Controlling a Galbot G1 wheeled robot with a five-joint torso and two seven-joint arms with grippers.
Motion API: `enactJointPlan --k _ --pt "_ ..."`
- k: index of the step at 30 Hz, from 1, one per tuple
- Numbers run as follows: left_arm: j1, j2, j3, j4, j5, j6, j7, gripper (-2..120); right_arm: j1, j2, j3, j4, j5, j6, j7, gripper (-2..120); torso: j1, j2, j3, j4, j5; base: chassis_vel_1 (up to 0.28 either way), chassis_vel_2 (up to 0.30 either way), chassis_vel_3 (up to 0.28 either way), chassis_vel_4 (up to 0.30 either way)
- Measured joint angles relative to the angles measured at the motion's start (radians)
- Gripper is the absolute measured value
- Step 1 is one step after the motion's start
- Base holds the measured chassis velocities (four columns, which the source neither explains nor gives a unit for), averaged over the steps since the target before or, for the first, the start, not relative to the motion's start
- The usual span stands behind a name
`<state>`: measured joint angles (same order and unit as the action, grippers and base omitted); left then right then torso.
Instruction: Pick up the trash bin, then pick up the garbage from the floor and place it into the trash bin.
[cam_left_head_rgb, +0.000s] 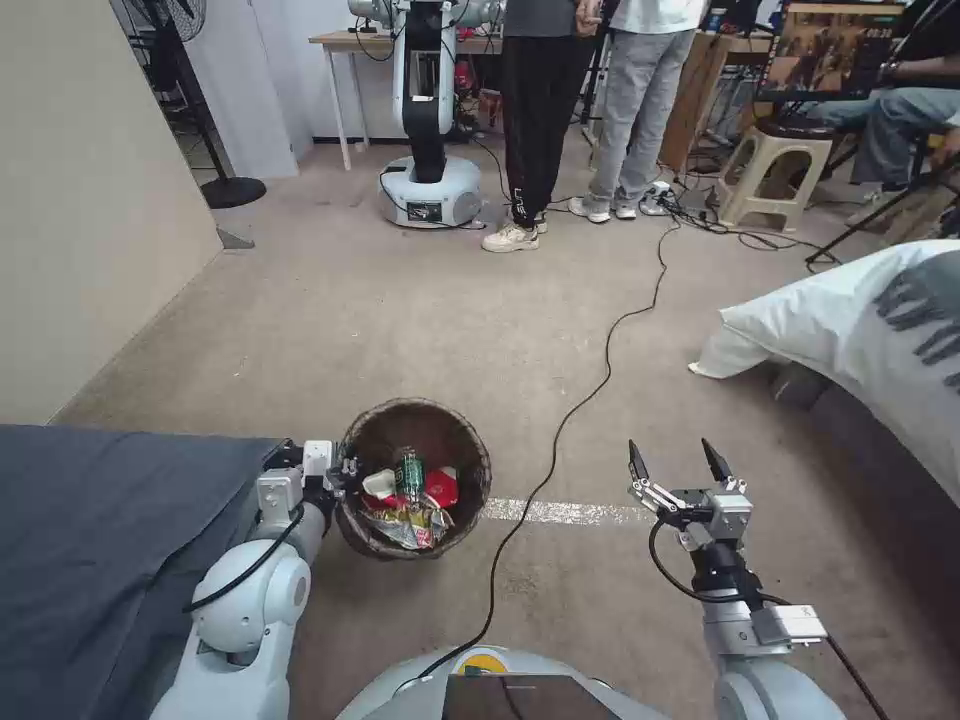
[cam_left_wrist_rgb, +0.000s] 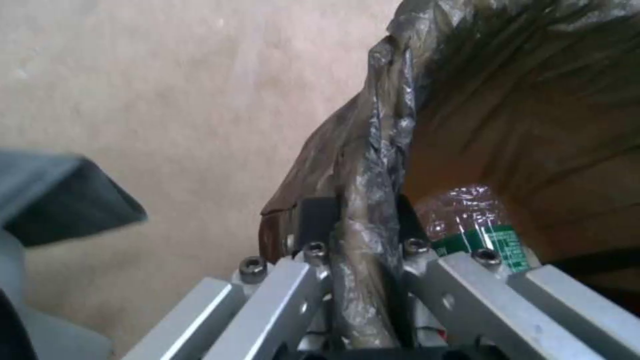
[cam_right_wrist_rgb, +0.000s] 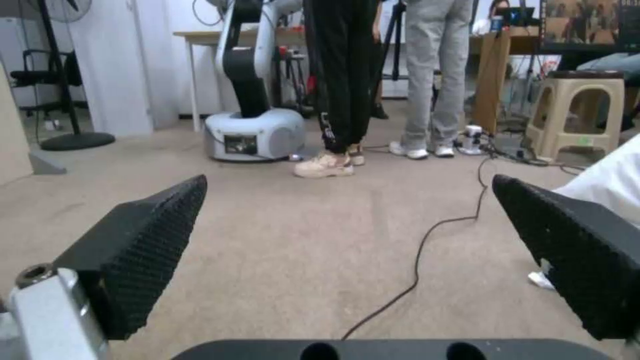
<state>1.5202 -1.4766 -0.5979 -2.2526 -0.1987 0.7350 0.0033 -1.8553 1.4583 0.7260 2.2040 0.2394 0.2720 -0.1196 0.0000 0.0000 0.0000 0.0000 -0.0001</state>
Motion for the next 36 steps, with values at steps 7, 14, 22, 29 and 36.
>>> enactJointPlan --k 7,14,22,29,36 --pt "0.008 -0.002 0.008 0.059 -0.023 0.001 -0.030 3 0.005 0.000 -0.007 -0.012 0.000 0.001 0.003 100 0.000 0.000 0.000 0.0000 0.0000 0.000 0.000 0.000 0.000" --pt "0.029 -0.002 0.007 0.080 -0.029 0.003 -0.044 3 0.008 0.000 -0.012 -0.015 0.000 -0.001 0.006 100 0.000 0.000 0.000 0.0000 0.0000 0.000 0.000 0.000 0.000" --pt "0.059 -0.004 -0.003 0.101 -0.036 -0.003 -0.048 3 0.010 0.000 -0.013 -0.019 0.000 -0.004 0.006 100 0.000 0.000 0.000 0.0003 0.0007 0.000 0.000 0.000 0.000" --pt "0.058 -0.006 -0.003 0.121 -0.043 -0.004 -0.050 3 0.010 0.000 -0.013 -0.020 -0.001 -0.005 0.006 100 0.000 0.000 0.000 0.0003 0.0008 0.000 0.000 0.000 0.000" --pt "0.051 -0.007 -0.005 0.147 -0.060 -0.004 -0.054 3 0.010 -0.001 -0.015 -0.021 -0.001 -0.005 0.006 100 0.000 0.000 0.000 0.0001 0.0006 0.000 0.000 0.000 0.000"
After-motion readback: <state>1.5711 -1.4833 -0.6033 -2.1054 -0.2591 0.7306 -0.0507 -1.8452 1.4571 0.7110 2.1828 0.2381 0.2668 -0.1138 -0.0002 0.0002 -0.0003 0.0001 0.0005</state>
